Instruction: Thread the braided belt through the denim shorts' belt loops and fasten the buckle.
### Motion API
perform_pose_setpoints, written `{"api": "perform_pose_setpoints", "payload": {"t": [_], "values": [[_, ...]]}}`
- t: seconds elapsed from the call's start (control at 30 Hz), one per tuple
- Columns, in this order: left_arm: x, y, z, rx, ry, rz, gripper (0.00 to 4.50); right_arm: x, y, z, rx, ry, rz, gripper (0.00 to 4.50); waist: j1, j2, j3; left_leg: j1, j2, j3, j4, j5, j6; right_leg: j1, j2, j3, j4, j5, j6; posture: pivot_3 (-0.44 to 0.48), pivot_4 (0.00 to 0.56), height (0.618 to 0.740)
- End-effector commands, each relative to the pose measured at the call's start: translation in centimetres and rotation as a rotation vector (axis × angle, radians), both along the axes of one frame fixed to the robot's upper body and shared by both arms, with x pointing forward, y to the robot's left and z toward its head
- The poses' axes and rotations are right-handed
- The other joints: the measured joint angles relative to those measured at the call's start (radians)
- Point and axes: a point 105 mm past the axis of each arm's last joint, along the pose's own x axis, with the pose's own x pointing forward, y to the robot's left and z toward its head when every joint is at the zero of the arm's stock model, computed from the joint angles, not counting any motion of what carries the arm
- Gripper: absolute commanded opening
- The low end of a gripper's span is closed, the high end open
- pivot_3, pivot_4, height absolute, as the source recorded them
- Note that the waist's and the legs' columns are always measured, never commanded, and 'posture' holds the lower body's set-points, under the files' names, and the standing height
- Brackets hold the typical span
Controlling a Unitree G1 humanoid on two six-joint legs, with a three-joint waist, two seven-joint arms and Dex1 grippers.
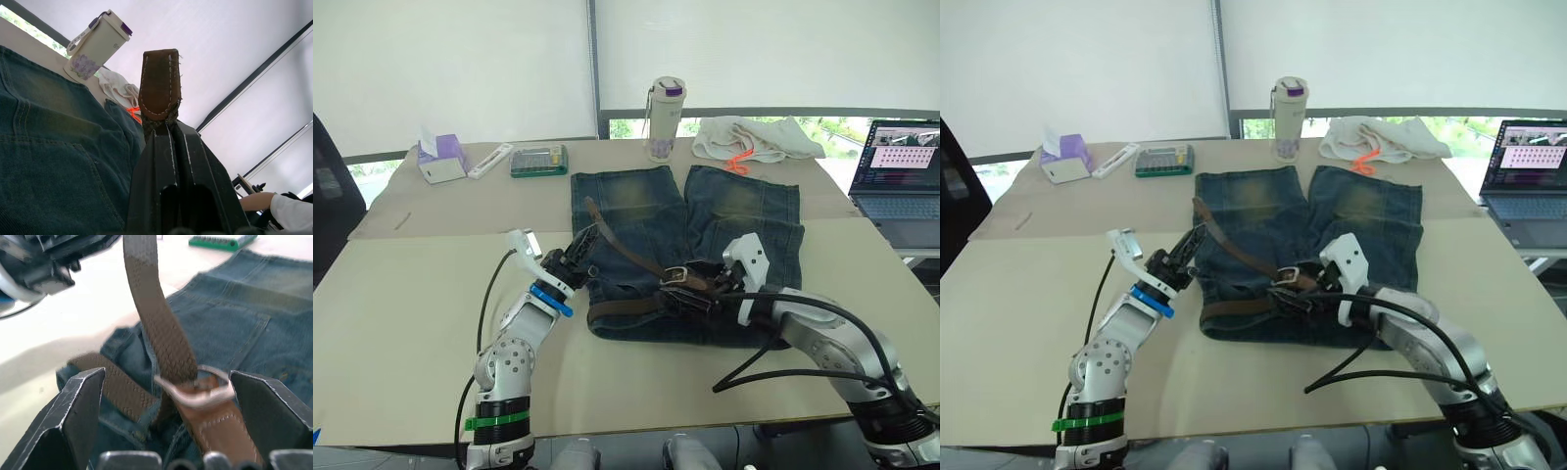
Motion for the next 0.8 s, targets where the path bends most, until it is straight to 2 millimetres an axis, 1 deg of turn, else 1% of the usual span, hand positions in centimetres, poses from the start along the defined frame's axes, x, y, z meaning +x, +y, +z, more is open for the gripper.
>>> {"api": "perform_pose_setpoints", "payload": {"t": [0.03,0.1,0.2,0.3,0.4,0.47,0.53,0.67,0.73,0.8], "values": [[-0.2,0.0,1.0,-0.003,-0.031,0.0,0.0,-0.8,0.2,-1.5,-0.057,0.015,0.053,4.47,0.0,0.0,0.0,0.0,0.0,0.0,0.0,0.0,0.0,0.0,0.0,0.0,0.0,0.0,0.0,0.0,0.15,0.74],[-0.2,0.1,1.0,-0.002,-0.031,0.001,0.0,-1.3,-0.1,-3.3,-0.101,0.065,0.066,4.47,-0.001,0.0,0.0,0.0,0.0,0.0,0.0,0.0,0.0,0.0,0.0,0.0,0.0,0.0,0.0,0.0,0.15,0.74],[-0.4,0.4,1.3,0.005,-0.038,0.002,0.0,-1.5,-1.4,-5.6,-0.195,0.108,0.051,4.47,-0.001,0.0,-0.001,0.0,0.0,0.0,0.0,0.0,0.0,0.001,0.0,0.0,0.0,0.0,0.0,0.0,0.15,0.74],[-0.5,1.3,1.7,-0.001,-0.046,0.014,0.0,-1.6,-2.8,-7.2,-0.267,0.131,0.026,4.47,-0.001,-0.002,-0.004,0.001,0.0,0.0,0.0,0.0,0.0,0.001,0.0,0.0,0.0,0.0,0.0,0.0,0.15,0.74],[-0.7,2.2,2.1,-0.013,-0.05,0.027,0.0,-1.6,-3.8,-7.9,-0.299,0.143,0.008,4.47,0.0,-0.005,-0.006,0.001,0.0,0.0,0.0,0.0,0.0,0.001,0.0,0.0,0.0,0.0,0.0,0.0,0.15,0.74],[-0.9,2.5,2.2,-0.018,-0.056,0.017,0.0,-1.7,-4.3,-8.1,-0.318,0.142,0.004,4.47,0.004,-0.007,-0.006,0.001,0.0,0.0,0.0,0.0,0.0,0.001,0.0,-0.001,0.0,0.0,0.0,0.0,0.15,0.74],[-1.2,2.5,2.2,-0.013,-0.058,-0.002,0.0,-1.7,-4.6,-8.1,-0.318,0.142,-0.002,4.47,0.002,-0.005,-0.007,0.001,0.0,0.0,0.0,0.0,0.0,0.001,-0.001,0.0,0.0,0.0,0.0,0.0,0.15,0.74],[-3.1,1.4,1.4,0.079,-0.056,-0.151,0.0,-1.6,-5.0,-7.6,-0.313,0.122,-0.01,4.47,0.003,-0.005,-0.007,0.001,0.0,-0.001,0.0,0.0,0.0,0.001,0.0,0.0,0.0,0.0,0.0,0.0,0.15,0.74],[-3.9,1.1,0.9,0.116,-0.045,-0.211,0.0,-1.6,-4.6,-6.6,-0.271,0.1,0.001,4.47,0.006,-0.005,-0.007,0.001,-0.001,-0.001,0.0,0.0,0.0,0.001,0.0,0.0,0.0,0.0,0.0,0.0,0.15,0.74],[-4.4,0.7,0.0,0.214,-0.033,-0.254,0.0,-1.2,-4.4,-4.7,-0.195,0.064,-0.005,4.47,0.009,-0.005,-0.007,0.0,-0.001,-0.001,0.0,0.0,0.0,0.001,-0.001,0.0,0.0,0.0,0.0,0.0,0.15,0.74]]}}
